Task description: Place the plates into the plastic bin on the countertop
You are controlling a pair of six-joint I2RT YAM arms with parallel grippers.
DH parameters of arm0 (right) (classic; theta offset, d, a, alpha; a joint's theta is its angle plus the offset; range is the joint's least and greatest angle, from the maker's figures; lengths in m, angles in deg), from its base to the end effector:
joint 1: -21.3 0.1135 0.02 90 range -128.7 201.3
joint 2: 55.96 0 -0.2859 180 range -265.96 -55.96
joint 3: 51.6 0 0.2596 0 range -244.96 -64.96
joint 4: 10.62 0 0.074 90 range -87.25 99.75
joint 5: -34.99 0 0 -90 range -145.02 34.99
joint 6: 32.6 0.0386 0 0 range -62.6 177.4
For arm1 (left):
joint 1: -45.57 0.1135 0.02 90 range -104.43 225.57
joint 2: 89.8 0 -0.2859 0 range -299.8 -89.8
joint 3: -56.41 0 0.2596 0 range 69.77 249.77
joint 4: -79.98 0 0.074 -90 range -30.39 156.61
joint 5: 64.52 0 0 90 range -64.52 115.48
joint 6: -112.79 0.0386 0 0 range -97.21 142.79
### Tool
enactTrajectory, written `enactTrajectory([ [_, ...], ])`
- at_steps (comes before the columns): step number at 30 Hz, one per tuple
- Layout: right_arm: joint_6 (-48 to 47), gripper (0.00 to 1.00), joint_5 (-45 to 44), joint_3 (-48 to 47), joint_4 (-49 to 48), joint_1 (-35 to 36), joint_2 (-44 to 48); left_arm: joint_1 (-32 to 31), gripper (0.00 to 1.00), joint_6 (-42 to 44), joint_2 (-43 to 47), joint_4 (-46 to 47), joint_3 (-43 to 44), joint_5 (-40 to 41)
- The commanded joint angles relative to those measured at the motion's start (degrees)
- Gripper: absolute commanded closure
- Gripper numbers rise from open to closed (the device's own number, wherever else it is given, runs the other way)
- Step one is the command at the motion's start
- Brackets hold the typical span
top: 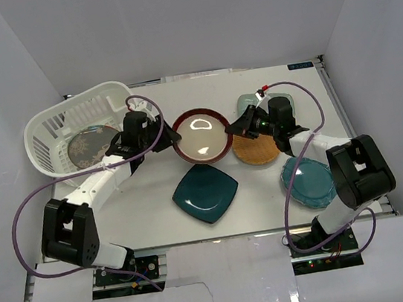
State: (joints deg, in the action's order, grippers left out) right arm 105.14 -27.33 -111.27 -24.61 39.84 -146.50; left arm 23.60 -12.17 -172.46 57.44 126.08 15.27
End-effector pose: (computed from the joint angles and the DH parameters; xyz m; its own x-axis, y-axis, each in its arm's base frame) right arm 0.3252 0.1280 0.2348 -0.7054 0.4547 -0.5437 -0.2690 0.5379 0.7989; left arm 0.3012 -0.1289 0.2736 -0.7293 -0.3139 -0.6079 0.1026 0.8283 -0.5507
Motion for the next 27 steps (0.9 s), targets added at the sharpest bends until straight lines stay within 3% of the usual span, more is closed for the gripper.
enactTrajectory([
  [1, 4.5, 0.92, 5.3, -0.6, -10.5, 0.6, 4.8, -0.3, 0.6, -0.5, 0.7, 3.7, 1.1, 0.0],
  [2, 4.5, 0.92, 5.3, -0.3, -10.4, 0.8, 4.9, -0.3, 0.67, -0.5, 0.7, 3.7, 1.1, 0.0],
  [3, 4.6, 0.92, 5.4, -0.1, -10.5, 1.0, 5.2, -0.3, 0.84, -0.5, 0.7, 3.7, 1.0, -0.2],
  [6, 5.0, 0.88, 5.5, 0.9, -10.3, 1.1, 5.8, -0.3, 1.0, -0.7, 2.2, 3.5, 0.8, 0.3],
  [8, 4.8, 0.76, 5.5, 1.2, -9.9, 1.1, 6.1, -0.2, 1.0, -0.8, 3.8, 3.2, 1.1, 1.0],
  [9, 4.9, 0.62, 6.2, 1.1, -9.5, 1.1, 6.1, -0.2, 1.0, -0.9, 4.2, 2.9, 1.9, 1.5],
  [11, 5.4, 0.49, 7.6, 1.1, -9.7, 1.1, 6.3, -0.1, 1.0, -1.1, 5.6, 2.0, 4.5, 2.1],
  [15, 6.8, 0.33, 9.2, 2.1, -10.4, 1.5, 7.7, 1.3, 1.0, -2.6, 8.8, 1.7, 7.9, 1.3],
  [21, 5.3, 0.21, 6.1, 5.3, -8.2, 1.8, 12.7, 11.4, 1.0, -3.4, 15.3, -1.7, 11.9, -0.2],
  [25, 3.1, 0.21, 5.6, 7.2, -6.0, 1.8, 13.6, 27.8, 1.0, -3.7, 19.7, -5.5, 11.8, -3.2],
  [27, 2.3, 0.21, 6.0, 7.3, -4.6, 2.0, 13.3, 31.6, 1.0, -2.0, 20.9, -6.6, 11.9, -0.7],
])
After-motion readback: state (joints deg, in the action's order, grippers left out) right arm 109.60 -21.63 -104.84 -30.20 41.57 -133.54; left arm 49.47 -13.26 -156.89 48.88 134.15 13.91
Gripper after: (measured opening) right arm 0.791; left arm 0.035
